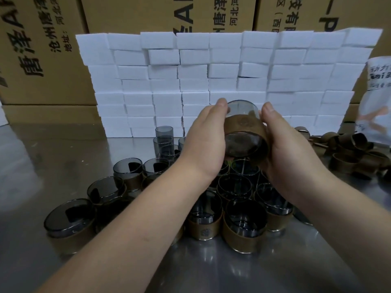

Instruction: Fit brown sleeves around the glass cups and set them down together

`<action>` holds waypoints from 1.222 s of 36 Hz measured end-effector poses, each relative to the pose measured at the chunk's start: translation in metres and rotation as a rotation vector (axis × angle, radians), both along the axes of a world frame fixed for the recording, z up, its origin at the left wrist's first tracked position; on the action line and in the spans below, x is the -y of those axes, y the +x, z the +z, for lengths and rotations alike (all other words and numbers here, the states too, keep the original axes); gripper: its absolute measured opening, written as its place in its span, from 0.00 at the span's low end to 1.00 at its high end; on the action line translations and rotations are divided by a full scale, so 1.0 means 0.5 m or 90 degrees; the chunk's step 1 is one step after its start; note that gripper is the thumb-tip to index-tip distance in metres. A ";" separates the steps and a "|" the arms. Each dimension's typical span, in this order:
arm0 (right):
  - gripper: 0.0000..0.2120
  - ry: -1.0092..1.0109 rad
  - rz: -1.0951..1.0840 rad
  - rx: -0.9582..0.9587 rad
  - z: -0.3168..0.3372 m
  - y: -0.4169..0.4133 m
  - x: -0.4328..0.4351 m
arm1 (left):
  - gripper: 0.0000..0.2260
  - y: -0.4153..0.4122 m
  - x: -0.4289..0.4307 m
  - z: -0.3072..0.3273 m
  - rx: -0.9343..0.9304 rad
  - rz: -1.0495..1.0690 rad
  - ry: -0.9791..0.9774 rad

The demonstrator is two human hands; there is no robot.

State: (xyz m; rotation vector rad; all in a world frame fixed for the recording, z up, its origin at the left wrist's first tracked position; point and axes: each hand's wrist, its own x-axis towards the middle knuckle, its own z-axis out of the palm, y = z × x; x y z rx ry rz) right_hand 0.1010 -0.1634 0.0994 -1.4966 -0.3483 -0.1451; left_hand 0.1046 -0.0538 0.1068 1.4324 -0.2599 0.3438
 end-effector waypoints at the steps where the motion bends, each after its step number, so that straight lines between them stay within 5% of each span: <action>1: 0.29 -0.016 -0.016 0.013 0.001 -0.001 -0.001 | 0.17 0.002 0.001 -0.001 0.010 -0.001 -0.014; 9: 0.11 0.057 -0.081 0.089 -0.008 -0.004 -0.006 | 0.13 0.011 0.005 -0.022 0.121 0.031 -0.006; 15: 0.14 0.164 -0.080 0.034 -0.011 0.008 0.000 | 0.09 0.001 0.014 -0.031 0.140 -0.023 0.015; 22: 0.14 0.162 -0.178 0.105 -0.006 -0.003 0.001 | 0.05 -0.009 0.021 -0.017 0.053 -0.143 0.057; 28: 0.18 0.089 -0.254 0.194 -0.026 -0.021 -0.008 | 0.18 -0.023 0.026 -0.043 0.087 -0.123 0.050; 38: 0.20 0.169 -0.201 0.169 -0.018 -0.028 -0.013 | 0.20 -0.044 0.056 -0.043 -0.007 -0.185 -0.312; 44: 0.21 0.144 -0.243 0.195 -0.019 -0.031 -0.014 | 0.17 -0.048 0.057 -0.040 -0.005 -0.202 -0.348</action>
